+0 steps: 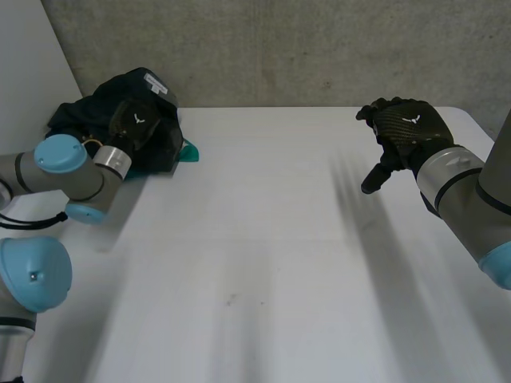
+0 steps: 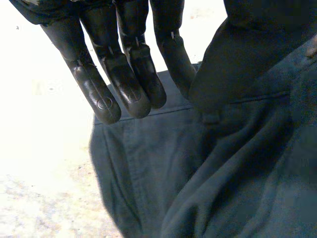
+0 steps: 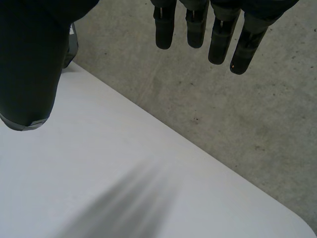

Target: Fold the laundry.

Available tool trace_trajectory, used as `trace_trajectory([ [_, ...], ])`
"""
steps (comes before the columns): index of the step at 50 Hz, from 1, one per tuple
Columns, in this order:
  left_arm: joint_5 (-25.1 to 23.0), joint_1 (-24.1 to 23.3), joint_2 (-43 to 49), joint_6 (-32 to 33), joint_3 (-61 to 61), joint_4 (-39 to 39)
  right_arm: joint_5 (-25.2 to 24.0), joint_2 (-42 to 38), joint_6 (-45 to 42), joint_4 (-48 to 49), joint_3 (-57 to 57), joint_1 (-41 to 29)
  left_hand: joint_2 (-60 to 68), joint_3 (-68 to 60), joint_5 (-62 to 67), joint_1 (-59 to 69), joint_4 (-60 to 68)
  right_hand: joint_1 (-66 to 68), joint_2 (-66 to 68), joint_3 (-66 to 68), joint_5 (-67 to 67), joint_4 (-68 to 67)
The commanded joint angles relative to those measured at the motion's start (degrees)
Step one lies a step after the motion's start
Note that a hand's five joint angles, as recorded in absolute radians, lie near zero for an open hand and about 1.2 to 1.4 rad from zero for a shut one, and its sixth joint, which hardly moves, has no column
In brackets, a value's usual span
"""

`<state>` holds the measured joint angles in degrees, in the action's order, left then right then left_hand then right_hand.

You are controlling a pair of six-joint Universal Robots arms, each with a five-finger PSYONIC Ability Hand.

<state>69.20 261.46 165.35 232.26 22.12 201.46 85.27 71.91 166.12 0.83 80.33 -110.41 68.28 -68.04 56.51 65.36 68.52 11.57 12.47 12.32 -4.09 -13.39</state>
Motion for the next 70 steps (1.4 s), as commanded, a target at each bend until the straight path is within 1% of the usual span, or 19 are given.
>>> trace_trajectory([
  [1,1.38,-0.16,-10.47,-1.1,12.74,7.16,-0.02,0.25,-0.01,-0.04,0.09,0.28,11.72,-11.96,13.49,14.64,11.48,-1.57,-2.47,-2.32,4.09,3.39],
  [3,0.07,-0.16,-11.45,-2.15,14.7,8.94,-0.02,0.25,-0.01,-0.04,0.09,0.37,11.72,-11.96,13.49,14.64,11.48,-1.57,-2.47,-2.32,4.09,3.39],
  [5,-3.01,-0.33,-11.63,-2.68,16.54,9.3,-0.02,0.34,-0.01,-0.04,0.18,0.37,11.72,-11.96,13.49,14.64,11.48,-1.57,-2.47,-2.32,4.09,3.39],
  [6,-3.71,-0.33,-11.63,-2.69,17.25,9.3,-0.02,0.34,-0.01,-0.04,0.18,0.45,3.91,-4.16,5.69,6.83,3.68,-1.57,-2.47,-2.32,4.09,3.39],
  [8,-4.86,-0.25,-10.93,-2.6,17.43,8.95,-0.02,0.42,-0.01,-0.04,0.18,0.46,-21.62,21.38,-19.84,-18.7,-21.86,-1.57,-2.47,-2.32,4.09,3.39],
  [10,-4.95,-0.16,-10.14,-2.6,17.34,8.95,-0.02,0.42,-0.01,-0.13,0.27,0.46,-25.07,24.83,-23.3,-22.15,-25.31,-1.57,-2.47,-2.32,4.09,3.39],
  [11,-4.95,-0.07,-9.79,-2.6,17.25,8.86,-0.02,0.51,-0.01,-0.13,0.27,0.46,-30.76,30.52,-28.99,-27.84,-31.0,-1.57,-2.47,-2.32,4.09,3.39],
  [12,-4.6,0.02,-9.26,-2.51,17.25,8.68,-0.02,0.51,-0.01,-0.13,0.27,0.46,-49.13,48.89,-47.36,-46.21,-49.37,-1.57,-2.47,-2.32,4.09,3.39],
  [13,-4.51,0.02,-9.17,-2.51,17.34,8.59,-0.02,0.6,-0.01,-0.13,0.27,0.46,-58.28,58.04,-56.51,-55.36,-58.52,-1.57,-2.47,-2.32,4.09,3.39],
  [18,-4.25,-0.16,-9.43,-2.07,18.57,4.56,-0.02,0.6,-0.01,-0.13,0.27,0.37,-58.28,58.04,-56.51,-55.36,-58.52,-1.57,-2.47,-2.32,4.09,3.39],
  [24,-7.14,-0.33,-9.61,-1.89,18.31,-4.32,-0.02,0.6,-0.01,-0.13,0.27,0.37,-57.07,56.82,-55.29,-54.14,-57.3,-1.57,-2.47,-2.32,4.09,3.39],
  [31,-8.02,-0.33,-8.3,-1.89,17.08,-5.91,-0.11,0.51,-0.01,-0.13,0.27,0.46,-47.82,47.58,-46.05,-44.9,-48.06,-1.57,-2.47,-2.32,4.09,3.39],
  [41,-7.41,-0.07,-4.25,-1.81,11.55,-5.91,-0.11,0.51,-0.01,-0.04,0.27,0.46,-42.09,41.85,-40.32,-39.17,-42.33,-1.57,-2.47,-2.32,4.09,3.39],
  [49,-6.53,0.19,-0.91,-1.72,6.98,-6.0,-0.11,0.42,-0.01,-0.04,0.27,0.37,-26.63,26.39,-24.86,-23.71,-26.87,-1.57,-2.47,-2.32,4.09,3.39],
  [59,-6.62,0.37,2.16,-1.72,3.37,-6.61,-0.2,0.07,-0.1,-0.04,0.27,0.28,-14.18,13.94,-12.41,-11.26,-14.42,-1.57,-2.47,-2.32,4.09,3.39],
  [63,-6.62,0.46,3.13,-1.72,1.52,-6.61,-0.2,-0.02,-0.1,-0.04,0.27,0.28,-1.25,1.01,0.52,1.67,-1.49,-1.57,-2.47,-2.32,4.09,3.39],
  [64,-6.53,0.55,3.31,-1.72,1.0,-6.61,-0.2,-0.1,-0.1,-0.04,0.27,0.28,8.45,-8.69,10.22,11.37,8.21,-1.57,-2.47,-2.32,4.09,3.39],
  [65,-6.44,0.46,3.31,-1.72,0.82,-6.52,-0.2,-0.1,-0.1,-0.04,0.27,0.28,11.69,-11.93,13.46,14.61,11.45,-1.57,-2.47,-2.32,4.09,3.39],
  [70,-5.92,0.37,0.86,-1.89,2.04,-5.65,-0.2,-0.1,-0.1,-0.04,0.27,0.28,11.72,-11.96,13.49,14.64,11.48,-1.57,-2.47,-2.32,4.09,3.39],
])
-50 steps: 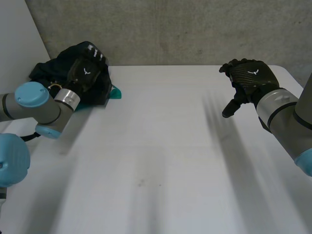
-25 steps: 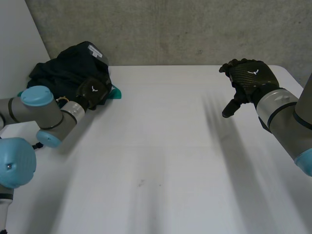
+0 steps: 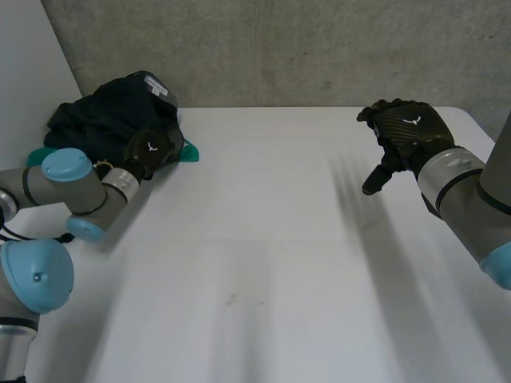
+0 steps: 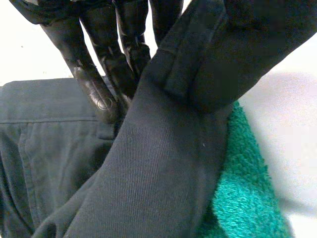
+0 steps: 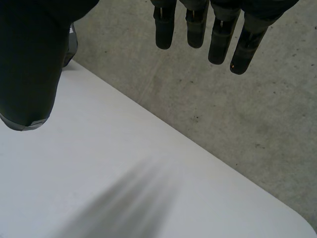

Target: Fold the laundry.

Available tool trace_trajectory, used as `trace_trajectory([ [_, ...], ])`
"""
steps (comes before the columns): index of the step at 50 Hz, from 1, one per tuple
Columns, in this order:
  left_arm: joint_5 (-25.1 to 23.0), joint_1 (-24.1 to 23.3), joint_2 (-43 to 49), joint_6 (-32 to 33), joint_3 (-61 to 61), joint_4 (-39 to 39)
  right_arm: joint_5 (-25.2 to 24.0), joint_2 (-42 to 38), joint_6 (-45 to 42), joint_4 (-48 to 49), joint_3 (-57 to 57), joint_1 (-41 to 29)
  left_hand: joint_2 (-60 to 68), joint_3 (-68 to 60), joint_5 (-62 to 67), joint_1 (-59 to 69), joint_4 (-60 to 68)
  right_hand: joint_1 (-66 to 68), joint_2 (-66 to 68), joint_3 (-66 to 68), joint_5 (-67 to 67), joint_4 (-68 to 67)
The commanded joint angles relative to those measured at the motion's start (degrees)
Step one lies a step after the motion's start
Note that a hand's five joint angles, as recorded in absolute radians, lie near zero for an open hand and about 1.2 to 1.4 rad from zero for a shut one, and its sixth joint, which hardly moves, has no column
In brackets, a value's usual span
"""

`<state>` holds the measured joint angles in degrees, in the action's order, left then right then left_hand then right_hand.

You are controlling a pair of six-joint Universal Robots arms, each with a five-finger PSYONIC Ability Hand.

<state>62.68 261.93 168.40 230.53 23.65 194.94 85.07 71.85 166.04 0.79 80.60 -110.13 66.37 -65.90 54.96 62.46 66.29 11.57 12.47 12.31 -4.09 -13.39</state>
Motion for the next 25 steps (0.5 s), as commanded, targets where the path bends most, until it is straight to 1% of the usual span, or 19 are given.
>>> trace_trajectory([
  [1,0.95,-0.28,-3.07,-0.17,1.13,0.97,0.0,-0.04,-0.01,0.0,0.0,0.0,13.63,-14.1,15.04,17.54,13.71,-1.57,-2.47,-2.31,4.09,3.39],
  [6,5.78,-1.95,-15.19,-1.84,10.88,3.43,0.0,0.05,-0.01,0.0,-0.09,0.09,13.63,-14.1,15.04,17.54,13.71,-1.57,-2.47,-2.31,4.09,3.39],
  [8,6.31,-3.87,-19.67,-3.33,14.92,4.57,0.0,0.22,-0.01,0.0,-0.18,0.26,13.63,-14.1,15.04,17.54,13.71,-1.57,-2.47,-2.31,4.09,3.39],
  [9,6.49,-5.71,-24.13,-5.16,19.11,5.44,0.0,0.22,-0.01,0.0,-0.26,0.26,13.63,-14.1,15.04,17.54,13.71,-1.57,-2.47,-2.31,4.09,3.39],
  [11,6.58,-7.13,-28.37,-7.11,22.91,5.98,-0.08,0.31,0.08,0.0,-0.18,0.26,13.63,-14.1,15.04,17.54,13.71,-1.57,-2.47,-2.31,4.09,3.39],
  [12,6.58,-8.27,-32.57,-9.03,27.02,6.5,-0.08,0.31,0.08,0.0,-0.26,0.26,13.63,-14.1,15.04,17.54,13.71,-1.57,-2.47,-2.31,4.09,3.39],
  [15,6.84,-10.21,-38.48,-11.59,32.76,6.77,-0.08,0.66,0.08,0.0,-0.26,0.35,13.63,-14.1,15.04,17.54,13.71,-1.57,-2.47,-2.31,4.09,3.39],
  [17,6.93,-12.58,-42.71,-13.79,36.72,6.25,-0.08,0.92,0.08,-0.09,-0.44,0.35,13.63,-14.1,15.04,17.54,13.71,-1.57,-2.47,-2.31,4.09,3.39],
  [19,7.11,-15.56,-45.35,-15.81,39.71,5.54,-0.08,1.62,0.08,-0.09,-0.61,0.44,13.63,-14.1,15.04,17.54,13.71,-1.57,-2.47,-2.31,4.09,3.39],
  [20,7.54,-19.06,-47.53,-18.25,42.68,4.24,-0.08,1.89,0.08,-0.09,-0.7,0.53,13.63,-14.1,15.04,17.54,13.71,-1.57,-2.47,-2.31,4.09,3.39],
  [23,8.25,-25.05,-50.53,-23.27,47.88,1.25,0.09,3.12,0.08,0.0,-1.05,1.23,13.63,-14.1,15.04,17.54,13.71,-1.57,-2.47,-2.31,4.09,3.39],
  [24,8.34,-28.2,-51.93,-26.33,50.68,-0.59,0.09,3.38,0.16,0.0,-1.05,1.75,13.63,-14.1,15.04,17.54,13.71,-1.57,-2.47,-2.31,4.09,3.39],
  [25,8.43,-30.06,-52.64,-28.02,52.1,-1.57,0.09,3.73,0.17,-0.09,-1.05,2.19,13.63,-14.1,15.04,17.54,13.71,-1.57,-2.47,-2.31,4.09,3.39],
])
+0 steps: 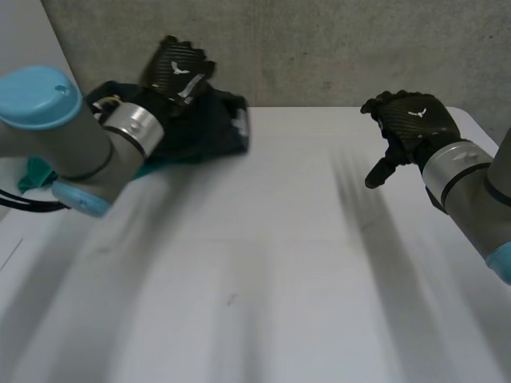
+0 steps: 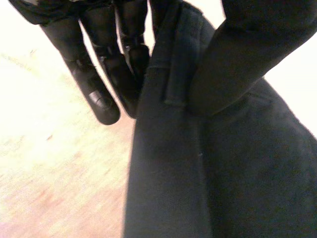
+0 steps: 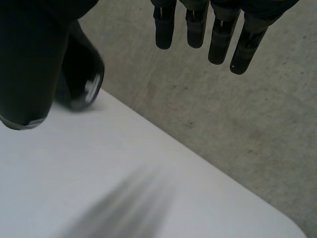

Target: Fold the laundry.

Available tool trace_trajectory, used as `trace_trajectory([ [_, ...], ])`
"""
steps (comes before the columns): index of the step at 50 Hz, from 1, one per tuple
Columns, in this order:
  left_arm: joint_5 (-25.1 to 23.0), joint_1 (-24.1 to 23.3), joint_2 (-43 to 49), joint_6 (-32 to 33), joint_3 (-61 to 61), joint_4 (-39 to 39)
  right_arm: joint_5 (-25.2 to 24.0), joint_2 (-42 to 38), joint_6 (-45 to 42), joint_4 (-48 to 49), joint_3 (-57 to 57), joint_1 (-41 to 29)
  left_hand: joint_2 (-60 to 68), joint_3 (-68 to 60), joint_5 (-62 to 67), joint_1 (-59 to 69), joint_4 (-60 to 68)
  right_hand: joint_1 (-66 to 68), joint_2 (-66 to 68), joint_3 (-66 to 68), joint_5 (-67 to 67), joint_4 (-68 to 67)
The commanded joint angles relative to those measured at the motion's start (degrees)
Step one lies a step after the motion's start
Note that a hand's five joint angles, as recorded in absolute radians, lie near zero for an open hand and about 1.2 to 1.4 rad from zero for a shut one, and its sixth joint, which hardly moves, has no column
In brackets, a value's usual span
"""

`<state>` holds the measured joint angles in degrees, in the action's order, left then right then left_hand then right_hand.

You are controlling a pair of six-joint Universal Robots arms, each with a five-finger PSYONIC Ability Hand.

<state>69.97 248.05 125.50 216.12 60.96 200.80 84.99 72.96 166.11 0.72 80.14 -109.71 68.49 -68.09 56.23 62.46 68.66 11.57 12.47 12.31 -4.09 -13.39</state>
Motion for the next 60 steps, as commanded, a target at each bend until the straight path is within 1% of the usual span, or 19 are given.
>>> trace_trajectory([
  [1,1.13,-17.33,-10.18,-14.75,15.85,-8.14,0.17,3.06,0.09,-0.02,-0.59,2.73,11.51,-11.91,13.77,17.54,11.34,-1.57,-2.47,-2.31,4.09,3.39],
  [2,1.31,-19.69,-11.23,-17.63,17.95,-9.45,0.17,3.33,0.09,-0.02,-0.59,3.09,6.7,-7.11,8.96,12.73,6.53,-1.57,-2.47,-2.31,4.09,3.39],
  [3,1.31,-20.85,-11.5,-18.97,19.01,-9.99,0.17,3.51,0.09,-0.02,-0.59,3.36,-6.83,6.43,-4.58,-0.81,-7.01,-1.57,-2.47,-2.31,4.09,3.39],
  [5,1.31,-22.35,-12.03,-21.43,20.95,-10.61,0.17,3.86,0.09,-0.02,-0.59,3.88,-49.33,48.93,-47.07,-43.3,-49.5,-1.57,-2.47,-2.31,4.09,3.39],
  [8,1.57,-23.41,-12.64,-23.37,23.07,-10.08,0.09,3.86,0.09,-0.1,-0.59,3.89,-58.49,58.09,-56.23,-52.46,-58.66,-1.57,-2.47,-2.31,4.09,3.39],
  [12,4.2,-20.78,-12.91,-23.37,22.02,-9.12,-0.09,3.86,-0.35,-0.8,-0.33,3.71,-58.49,58.09,-56.23,-52.46,-58.66,-1.57,-2.47,-2.31,4.09,3.39],
  [13,6.04,-18.07,-13.34,-23.2,21.66,-9.29,-0.26,3.86,-0.7,-1.16,-0.33,3.62,-58.49,58.09,-56.23,-52.46,-58.66,-1.57,-2.47,-2.31,4.09,3.39],
  [16,8.51,-13.67,-14.22,-22.5,21.49,-9.47,-2.19,3.86,-3.16,-4.05,-0.42,3.01,-58.49,58.09,-56.23,-52.46,-58.66,-1.57,-2.47,-2.31,4.09,3.39],
  [17,10.08,-10.69,-14.83,-21.63,21.57,-9.64,-2.72,3.77,-4.03,-5.19,-0.51,3.01,-58.49,58.09,-56.23,-52.46,-58.66,-1.57,-2.47,-2.31,4.09,3.39],
  [21,12.9,-5.58,-16.85,-19.16,23.58,-10.86,-5.45,3.86,-9.22,-10.99,-0.33,2.83,-58.49,58.09,-56.23,-52.46,-58.66,-1.57,-2.47,-2.31,4.09,3.39],
  [27,13.26,-1.0,-21.25,-15.03,32.28,-13.68,-6.41,3.86,-15.28,-20.47,2.91,-1.46,-58.49,58.09,-56.23,-52.46,-58.66,-1.57,-2.47,-2.31,4.09,3.39],
  [32,12.91,3.04,-24.68,-10.03,40.89,-13.77,-6.42,4.21,-14.86,-21.03,10.55,-4.11,-57.27,56.87,-55.02,-51.25,-57.44,-1.57,-2.47,-2.31,4.09,3.39],
  [38,12.56,5.24,-24.6,-6.33,45.65,-14.12,-6.42,6.49,-12.75,-13.74,21.89,-4.81,-51.89,51.49,-49.64,-45.87,-52.07,-1.57,-2.47,-2.31,4.09,3.39],
  [40,11.95,5.94,-24.34,-5.27,46.7,-14.21,-6.5,7.37,-11.34,-9.7,26.02,-5.08,-49.88,49.48,-47.62,-43.85,-50.05,2.71,1.81,1.96,-0.18,-0.89],
  [43,11.24,6.74,-23.98,-4.92,47.15,-14.21,-6.59,8.08,-9.41,-5.83,30.25,-5.34,-45.0,44.6,-42.74,-38.97,-45.17,4.9,4.01,4.16,-2.38,-3.08],
  [46,10.36,7.71,-21.97,-4.83,47.24,-14.21,-6.51,8.08,-8.35,-3.02,33.23,-5.69,-43.98,43.57,-41.72,-37.95,-44.15,5.58,4.68,4.83,-3.05,-3.76],
  [51,9.13,8.32,-17.66,-4.74,46.45,-14.21,-6.42,7.55,-8.35,0.68,36.05,-7.01,-40.28,39.88,-38.02,-34.25,-40.45,9.11,8.21,8.36,-6.58,-7.29],
  [58,8.96,8.24,-13.0,-4.39,44.87,-14.12,-6.42,7.2,-8.7,3.76,37.64,-7.01,-31.37,30.97,-29.12,-25.35,-31.55,12.8,11.9,12.06,-10.28,-10.98],
  [60,8.96,8.15,-12.3,-4.3,44.43,-13.86,-6.42,7.2,-8.79,4.46,37.81,-7.01,-26.35,25.94,-24.09,-20.32,-26.52,14.99,14.09,14.24,-12.47,-13.17],
])
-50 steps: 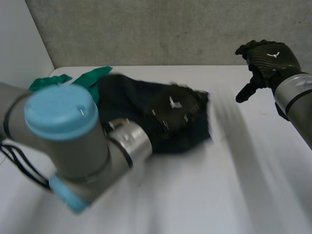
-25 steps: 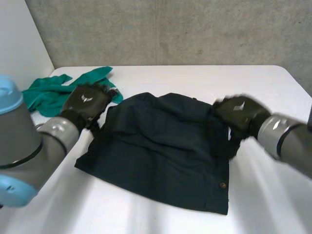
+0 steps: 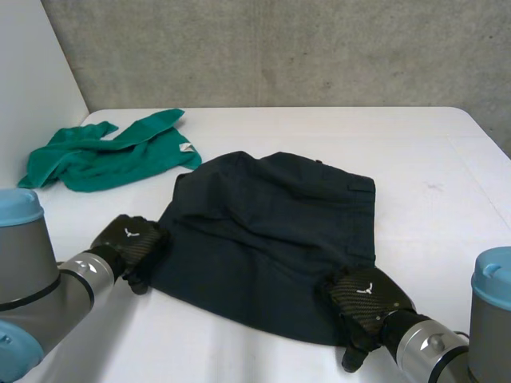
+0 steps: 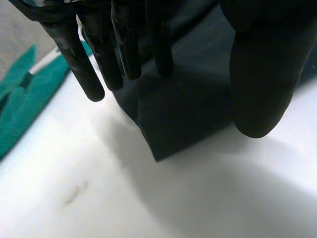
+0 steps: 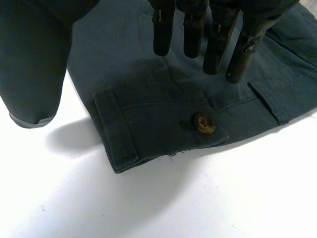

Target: Fold the laundry.

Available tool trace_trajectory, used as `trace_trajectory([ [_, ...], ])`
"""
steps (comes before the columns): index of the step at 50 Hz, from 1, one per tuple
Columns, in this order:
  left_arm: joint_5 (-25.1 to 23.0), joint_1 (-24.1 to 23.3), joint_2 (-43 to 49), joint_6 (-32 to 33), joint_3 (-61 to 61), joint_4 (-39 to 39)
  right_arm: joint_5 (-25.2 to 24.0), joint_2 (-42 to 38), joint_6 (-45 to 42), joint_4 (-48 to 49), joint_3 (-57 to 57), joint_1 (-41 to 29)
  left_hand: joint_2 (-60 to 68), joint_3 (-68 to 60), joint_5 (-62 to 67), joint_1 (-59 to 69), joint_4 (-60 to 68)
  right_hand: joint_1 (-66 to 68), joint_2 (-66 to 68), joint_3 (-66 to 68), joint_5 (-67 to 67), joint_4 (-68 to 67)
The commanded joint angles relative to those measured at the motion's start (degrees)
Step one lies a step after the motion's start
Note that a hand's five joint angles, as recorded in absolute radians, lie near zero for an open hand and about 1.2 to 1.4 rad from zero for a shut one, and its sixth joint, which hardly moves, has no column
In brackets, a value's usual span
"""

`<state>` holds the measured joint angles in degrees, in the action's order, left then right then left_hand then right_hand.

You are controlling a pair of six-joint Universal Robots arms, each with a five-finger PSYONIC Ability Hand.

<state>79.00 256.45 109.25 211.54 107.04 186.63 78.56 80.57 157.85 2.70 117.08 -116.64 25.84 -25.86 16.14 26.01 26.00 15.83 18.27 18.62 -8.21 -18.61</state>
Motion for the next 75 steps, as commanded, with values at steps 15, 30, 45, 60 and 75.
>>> trace_trajectory([
  [15,0.11,-1.13,4.4,0.27,-3.68,0.76,0.89,-5.07,-1.05,8.54,1.3,0.54,54.15,-54.13,53.84,53.98,53.98,24.52,22.08,21.72,-22.13,-21.74],
  [30,0.63,-2.54,-10.09,-1.48,-4.29,-1.79,3.79,1.07,-3.51,10.04,-2.21,2.91,54.16,-54.14,53.86,53.99,54.0,64.17,61.73,61.38,-61.79,-61.39],
  [45,0.11,-2.63,-31.2,-15.02,-10.97,-7.76,0.46,13.04,-7.55,-7.52,-20.57,4.58,54.16,-54.14,53.86,53.99,54.0,64.17,61.73,61.38,-61.79,-61.39],
  [60,0.9,-2.98,-12.76,-14.93,-18.62,-11.02,-3.94,-9.35,-8.43,-28.44,-48.34,4.41,54.16,-54.14,53.86,53.99,54.0,64.17,61.73,61.38,-61.79,-61.39],
  [75,8.09,-6.49,10.19,-14.58,-31.1,-10.32,4.75,-31.61,-6.32,-18.35,-64.17,3.62,-1.44,1.46,-1.74,-1.61,-1.6,3.63,1.19,0.83,-1.24,-0.85],
])
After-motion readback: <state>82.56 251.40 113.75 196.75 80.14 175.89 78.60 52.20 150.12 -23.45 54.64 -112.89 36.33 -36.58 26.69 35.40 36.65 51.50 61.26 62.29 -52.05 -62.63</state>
